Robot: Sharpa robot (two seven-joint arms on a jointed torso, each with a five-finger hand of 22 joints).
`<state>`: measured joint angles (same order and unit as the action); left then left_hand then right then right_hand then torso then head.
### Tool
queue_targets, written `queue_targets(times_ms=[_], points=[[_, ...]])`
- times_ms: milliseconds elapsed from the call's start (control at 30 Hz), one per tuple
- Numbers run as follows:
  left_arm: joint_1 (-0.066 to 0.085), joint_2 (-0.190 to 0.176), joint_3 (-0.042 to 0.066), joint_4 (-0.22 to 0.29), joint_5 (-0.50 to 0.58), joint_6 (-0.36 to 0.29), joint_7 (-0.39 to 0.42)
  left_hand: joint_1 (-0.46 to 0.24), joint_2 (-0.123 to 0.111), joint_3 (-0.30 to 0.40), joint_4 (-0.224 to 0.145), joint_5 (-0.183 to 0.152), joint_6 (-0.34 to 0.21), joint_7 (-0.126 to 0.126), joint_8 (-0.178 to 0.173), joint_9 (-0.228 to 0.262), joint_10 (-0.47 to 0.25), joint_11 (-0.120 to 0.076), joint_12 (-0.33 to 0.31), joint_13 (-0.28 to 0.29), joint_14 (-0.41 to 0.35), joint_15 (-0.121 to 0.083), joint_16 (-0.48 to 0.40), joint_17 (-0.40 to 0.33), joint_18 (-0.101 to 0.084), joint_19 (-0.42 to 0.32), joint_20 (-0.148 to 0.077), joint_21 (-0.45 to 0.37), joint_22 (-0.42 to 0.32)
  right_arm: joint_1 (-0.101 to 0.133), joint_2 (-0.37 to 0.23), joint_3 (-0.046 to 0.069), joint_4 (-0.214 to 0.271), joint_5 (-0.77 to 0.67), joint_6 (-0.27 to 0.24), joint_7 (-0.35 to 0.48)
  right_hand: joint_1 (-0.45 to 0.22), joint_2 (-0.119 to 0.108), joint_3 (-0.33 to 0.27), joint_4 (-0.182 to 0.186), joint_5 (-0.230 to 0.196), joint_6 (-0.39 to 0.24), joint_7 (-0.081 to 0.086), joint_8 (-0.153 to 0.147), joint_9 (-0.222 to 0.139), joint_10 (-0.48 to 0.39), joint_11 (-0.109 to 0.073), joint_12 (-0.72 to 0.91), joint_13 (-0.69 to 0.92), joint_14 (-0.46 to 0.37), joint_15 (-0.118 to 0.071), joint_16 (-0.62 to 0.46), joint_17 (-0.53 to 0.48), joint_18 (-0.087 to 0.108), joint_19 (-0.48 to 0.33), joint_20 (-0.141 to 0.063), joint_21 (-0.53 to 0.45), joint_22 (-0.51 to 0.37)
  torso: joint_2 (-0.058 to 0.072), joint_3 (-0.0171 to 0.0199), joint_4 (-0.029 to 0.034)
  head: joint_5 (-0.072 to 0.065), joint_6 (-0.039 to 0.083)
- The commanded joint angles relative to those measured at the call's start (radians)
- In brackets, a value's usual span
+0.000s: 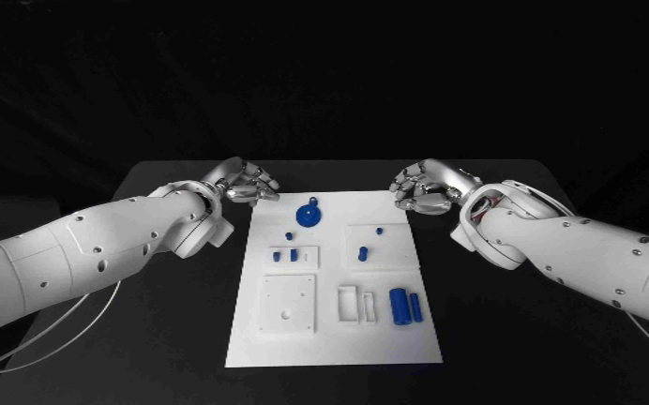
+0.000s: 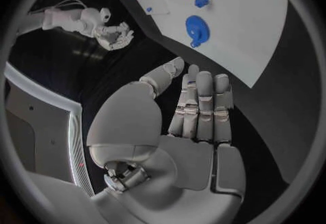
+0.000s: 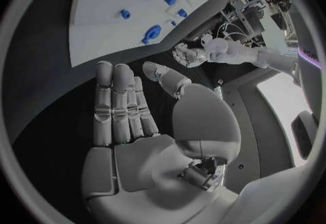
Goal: Assemble the parts on the task board
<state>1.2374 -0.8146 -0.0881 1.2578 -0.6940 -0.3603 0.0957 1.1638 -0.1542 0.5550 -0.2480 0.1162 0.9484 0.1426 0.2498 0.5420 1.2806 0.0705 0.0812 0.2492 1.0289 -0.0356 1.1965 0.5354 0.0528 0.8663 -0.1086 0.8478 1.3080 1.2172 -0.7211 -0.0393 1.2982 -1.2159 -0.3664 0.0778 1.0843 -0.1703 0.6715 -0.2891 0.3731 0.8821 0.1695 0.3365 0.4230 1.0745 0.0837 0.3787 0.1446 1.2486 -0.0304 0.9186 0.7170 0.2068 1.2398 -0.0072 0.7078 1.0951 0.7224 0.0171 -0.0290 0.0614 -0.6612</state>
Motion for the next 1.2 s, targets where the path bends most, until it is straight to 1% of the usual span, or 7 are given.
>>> queue_targets(times_ms=[33, 233, 400, 533, 733, 867, 1200], points=[[0.003, -0.008, 0.001, 0.035, 0.35, -0.041, 0.139, -0.038, 0.0, -0.022, 0.016, -0.051, -0.005, -0.001, 0.007, 0.002, -0.012, 0.004, -0.002, 0.0, 0.003, 0.001, -0.011, -0.004, 0.01, 0.003, -0.025, -0.012, 0.001, 0.0, 0.008, 0.0, -0.003, -0.176, 0.074, -0.029, 0.012, -0.001, -0.005, 0.001, -0.017, 0.006, -0.002, 0.008, 0.005, 0.022, -0.005, -0.023, -0.003, 0.028, -0.003, 0.048, 0.05, 0.055, 0.04, -0.031, 0.054, 0.039, 0.0, -0.0004, 0.0001, -0.012, 0.004], [0.003, -0.016, 0.001, 0.077, 0.372, -0.024, 0.185, -0.071, 0.011, -0.049, 0.014, -0.05, -0.008, -0.001, 0.01, 0.004, -0.019, 0.01, -0.005, -0.001, -0.018, 0.008, -0.068, -0.034, 0.007, -0.018, -0.015, -0.054, -0.019, -0.006, 0.031, -0.001, -0.016, -0.312, 0.096, -0.078, 0.013, -0.005, 0.014, 0.006, -0.05, 0.009, -0.005, 0.009, 0.013, 0.053, -0.008, -0.065, -0.004, 0.05, -0.007, 0.13, 0.134, 0.055, 0.087, -0.072, 0.131, 0.1, -0.001, -0.0013, 0.0017, -0.017, 0.01], [0.003, -0.018, 0.001, 0.1, 0.376, -0.011, 0.191, -0.072, 0.027, -0.045, -0.001, -0.014, -0.006, -0.004, 0.016, 0.005, 0.009, 0.004, 0.009, 0.006, -0.022, 0.009, -0.14, -0.067, -0.005, -0.031, -0.011, -0.097, -0.04, -0.015, 0.051, -0.004, -0.022, -0.393, 0.094, -0.11, 0.014, -0.01, 0.025, 0.008, -0.066, 0.01, -0.006, 0.01, 0.016, 0.06, -0.008, -0.082, -0.004, 0.055, -0.008, 0.146, 0.148, 0.055, 0.098, -0.082, 0.145, 0.112, 0.0, -0.0011, 0.002, -0.015, 0.012], [0.003, -0.017, 0.0, 0.11, 0.425, 0.002, 0.2, -0.077, 0.037, -0.041, -0.014, 0.021, -0.005, -0.005, 0.021, 0.006, 0.025, 0.0, 0.016, 0.011, -0.026, 0.017, -0.204, -0.09, -0.018, -0.044, -0.007, -0.133, -0.054, -0.022, 0.072, -0.008, -0.029, -0.459, 0.102, -0.144, 0.018, -0.02, 0.045, 0.013, -0.087, 0.012, -0.007, 0.01, 0.019, 0.062, -0.006, -0.1, -0.006, 0.057, -0.006, 0.151, 0.153, 0.055, 0.103, -0.084, 0.149, 0.118, 0.001, -0.0008, 0.0017, -0.013, 0.01], [0.003, -0.015, 0.0, 0.117, 0.436, 0.029, 0.235, -0.081, 0.041, -0.04, -0.021, 0.022, -0.009, -0.003, 0.021, 0.006, 0.015, 0.005, 0.007, 0.009, -0.031, 0.029, -0.246, -0.101, -0.022, -0.054, 0.002, -0.156, -0.061, -0.03, 0.09, -0.016, -0.037, -0.498, 0.121, -0.168, 0.02, -0.03, 0.065, 0.021, -0.105, 0.014, -0.009, 0.01, 0.021, 0.066, -0.004, -0.116, -0.007, 0.06, -0.003, 0.156, 0.154, 0.055, 0.107, -0.079, 0.154, 0.123, 0.001, -0.0019, 0.0022, -0.008, 0.007], [0.003, -0.014, 0.0, 0.125, 0.435, 0.031, 0.244, -0.081, 0.044, -0.04, -0.024, 0.02, -0.024, 0.004, 0.014, 0.002, -0.019, 0.021, -0.013, -0.002, -0.024, 0.032, -0.259, -0.102, -0.02, -0.05, 0.005, -0.162, -0.061, -0.039, 0.1, -0.017, -0.04, -0.516, 0.126, -0.174, 0.019, -0.032, 0.069, 0.023, -0.107, 0.015, -0.01, 0.01, 0.021, 0.066, -0.003, -0.121, -0.007, 0.06, -0.002, 0.156, 0.154, 0.055, 0.108, -0.076, 0.154, 0.125, 0.001, -0.0016, 0.0016, -0.003, 0.005], [0.003, -0.008, 0.0, 0.132, 0.435, 0.04, 0.246, -0.083, 0.044, -0.04, -0.025, 0.02, -0.028, 0.006, 0.013, 0.001, -0.038, 0.029, -0.016, -0.008, -0.031, 0.038, -0.272, -0.102, -0.021, -0.057, 0.011, -0.172, -0.062, -0.046, 0.115, -0.02, -0.052, -0.54, 0.154, -0.185, 0.019, -0.034, 0.077, 0.027, -0.11, 0.02, -0.011, 0.012, 0.023, 0.071, -0.003, -0.127, -0.007, 0.06, -0.002, 0.157, 0.154, 0.055, 0.108, -0.074, 0.154, 0.126, 0.001, -0.0005, 0.0015, -0.002, 0.0]])
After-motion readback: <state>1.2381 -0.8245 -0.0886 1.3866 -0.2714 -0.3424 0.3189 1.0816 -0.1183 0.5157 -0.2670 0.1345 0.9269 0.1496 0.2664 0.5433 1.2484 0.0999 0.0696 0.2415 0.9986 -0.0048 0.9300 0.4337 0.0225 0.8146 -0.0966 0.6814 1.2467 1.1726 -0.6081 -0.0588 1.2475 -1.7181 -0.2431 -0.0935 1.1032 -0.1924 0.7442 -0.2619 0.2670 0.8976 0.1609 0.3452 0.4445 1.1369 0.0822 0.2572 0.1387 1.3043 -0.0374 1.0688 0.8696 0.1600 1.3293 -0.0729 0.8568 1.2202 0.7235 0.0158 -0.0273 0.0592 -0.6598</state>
